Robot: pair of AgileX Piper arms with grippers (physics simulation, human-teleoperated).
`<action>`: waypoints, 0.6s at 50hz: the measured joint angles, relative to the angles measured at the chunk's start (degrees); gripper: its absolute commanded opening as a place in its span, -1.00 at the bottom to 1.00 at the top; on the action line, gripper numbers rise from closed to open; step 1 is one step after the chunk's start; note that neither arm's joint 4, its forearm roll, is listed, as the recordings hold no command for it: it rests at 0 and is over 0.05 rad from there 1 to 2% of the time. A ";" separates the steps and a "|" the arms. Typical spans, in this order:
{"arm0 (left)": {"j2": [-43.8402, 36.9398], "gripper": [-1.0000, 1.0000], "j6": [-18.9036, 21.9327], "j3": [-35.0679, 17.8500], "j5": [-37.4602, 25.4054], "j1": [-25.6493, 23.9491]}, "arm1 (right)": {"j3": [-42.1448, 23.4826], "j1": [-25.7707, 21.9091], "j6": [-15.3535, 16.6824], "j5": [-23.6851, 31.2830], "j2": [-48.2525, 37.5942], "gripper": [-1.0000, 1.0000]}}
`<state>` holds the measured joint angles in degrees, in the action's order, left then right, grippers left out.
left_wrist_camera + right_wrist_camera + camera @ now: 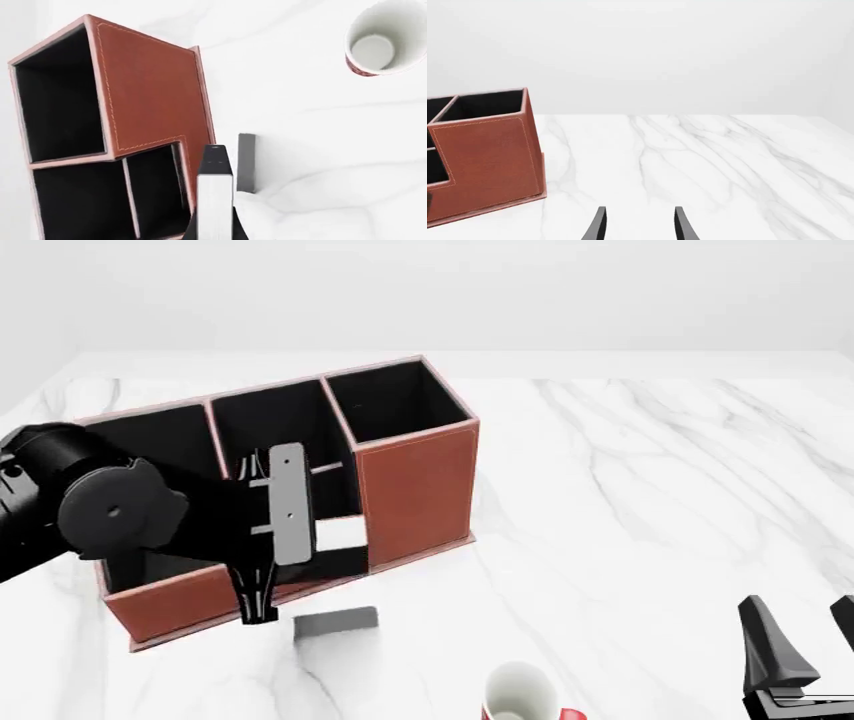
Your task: Pick up the book and place it in the front compartment of the caddy.
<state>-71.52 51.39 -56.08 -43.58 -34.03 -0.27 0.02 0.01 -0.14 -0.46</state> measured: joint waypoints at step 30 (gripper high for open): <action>-6.20 -1.00 1.93 -13.55 -4.66 7.11 | 0.00 0.00 0.00 0.00 0.00 1.00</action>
<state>-77.72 53.32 -69.63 -48.24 -26.93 -0.27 0.02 0.01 -0.14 -0.46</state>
